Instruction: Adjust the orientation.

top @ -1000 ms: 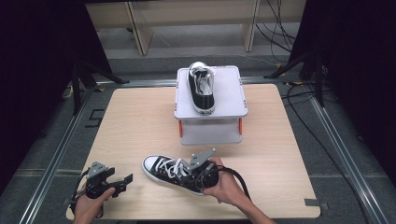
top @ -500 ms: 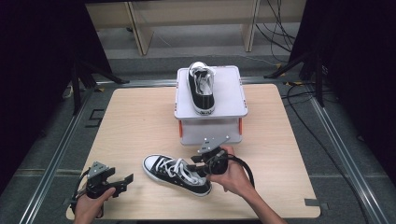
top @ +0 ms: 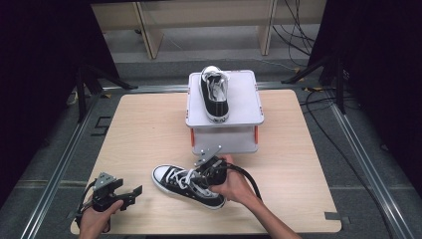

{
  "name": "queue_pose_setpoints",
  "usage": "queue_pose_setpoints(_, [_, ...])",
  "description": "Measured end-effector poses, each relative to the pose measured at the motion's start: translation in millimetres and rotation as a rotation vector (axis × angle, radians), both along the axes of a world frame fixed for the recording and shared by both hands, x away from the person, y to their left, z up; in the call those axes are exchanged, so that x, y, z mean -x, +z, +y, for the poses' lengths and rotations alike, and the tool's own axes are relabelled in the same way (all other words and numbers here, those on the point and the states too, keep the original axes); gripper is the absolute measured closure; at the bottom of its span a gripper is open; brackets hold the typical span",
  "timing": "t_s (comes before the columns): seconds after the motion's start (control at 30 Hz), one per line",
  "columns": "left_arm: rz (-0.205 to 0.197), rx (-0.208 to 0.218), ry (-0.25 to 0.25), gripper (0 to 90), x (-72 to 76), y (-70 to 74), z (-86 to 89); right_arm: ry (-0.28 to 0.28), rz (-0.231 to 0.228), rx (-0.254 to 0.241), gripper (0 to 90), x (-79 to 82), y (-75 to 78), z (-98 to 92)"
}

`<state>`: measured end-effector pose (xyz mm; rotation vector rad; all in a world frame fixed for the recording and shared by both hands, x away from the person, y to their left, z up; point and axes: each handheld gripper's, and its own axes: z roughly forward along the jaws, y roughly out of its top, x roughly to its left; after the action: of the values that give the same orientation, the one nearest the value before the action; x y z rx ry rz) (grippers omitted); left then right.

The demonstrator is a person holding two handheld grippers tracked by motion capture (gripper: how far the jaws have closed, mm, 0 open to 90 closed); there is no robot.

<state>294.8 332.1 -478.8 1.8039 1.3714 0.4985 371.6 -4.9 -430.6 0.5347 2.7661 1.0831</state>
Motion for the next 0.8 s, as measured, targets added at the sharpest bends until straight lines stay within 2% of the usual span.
queue_pose_setpoints(0.03, [-0.002,0.000,-0.001,15.6,0.2,0.0,0.0,0.000,-0.010,0.009,62.1,-0.6,-1.3,1.2])
queue_pose_setpoints(0.07, [-0.002,0.000,-0.001,15.6,0.2,0.2,0.1,-0.004,0.013,0.022,62.8,-2.7,-4.4,3.7])
queue_pose_setpoints(0.13, [-0.003,0.002,0.000,15.5,-0.1,0.1,-0.1,-0.008,0.014,0.017,62.8,-3.4,-5.8,4.8])
queue_pose_setpoints(0.17, [-0.004,0.001,-0.002,15.5,-0.3,0.1,-0.1,-0.003,0.032,0.024,63.3,-5.8,-6.3,6.1])
queue_pose_setpoints(0.2, [-0.003,-0.010,-0.008,15.5,-0.7,-0.2,-0.2,-0.001,0.035,0.024,63.8,-7.0,-6.8,7.0])
queue_pose_setpoints(0.27, [0.001,-0.013,-0.006,15.5,-0.5,-0.1,-0.5,-0.009,0.030,0.022,64.9,-7.6,-7.3,8.0])
queue_pose_setpoints(0.3, [-0.001,-0.005,-0.007,15.6,-0.3,-0.5,-0.9,0.001,0.042,0.024,66.6,-8.9,-7.4,8.6])
queue_pose_setpoints(0.43, [0.006,-0.008,0.001,15.6,0.3,-0.3,-0.3,0.010,0.030,0.032,68.8,-11.2,-8.5,12.9])
queue_pose_setpoints(0.47, [0.005,0.002,0.000,15.6,0.1,-0.4,-0.8,0.010,0.046,0.033,69.7,-11.6,-8.6,14.4])
queue_pose_setpoints(0.53, [0.007,-0.009,-0.002,15.5,0.0,-0.4,-0.3,0.009,0.053,0.032,72.0,-12.2,-9.1,17.4])
queue_pose_setpoints(0.57, [0.006,-0.008,0.000,15.5,0.3,0.3,-0.9,0.021,0.050,0.046,75.7,-13.5,-8.8,19.9])
queue_pose_setpoints(0.6, [0.006,-0.008,0.000,15.5,0.3,0.3,-0.9,0.021,0.050,0.046,75.7,-13.5,-8.8,19.9])
queue_pose_setpoints(0.67, [0.005,-0.009,-0.001,15.5,0.1,0.2,-1.0,0.002,0.035,0.045,80.6,-11.0,-8.3,21.4])
queue_pose_setpoints(0.7, [0.006,-0.012,-0.003,15.5,0.0,0.4,-1.0,0.005,0.021,0.062,82.2,-8.6,-7.7,22.6])
queue_pose_setpoints(0.73, [0.002,-0.009,-0.002,15.5,-0.2,0.2,-1.0,0.016,-0.027,0.093,84.6,-6.9,-5.1,24.0])
queue_pose_setpoints(0.8, [-0.003,-0.003,-0.005,15.5,0.3,0.4,-0.5,0.017,-0.033,0.094,85.0,-6.8,-4.9,24.1])
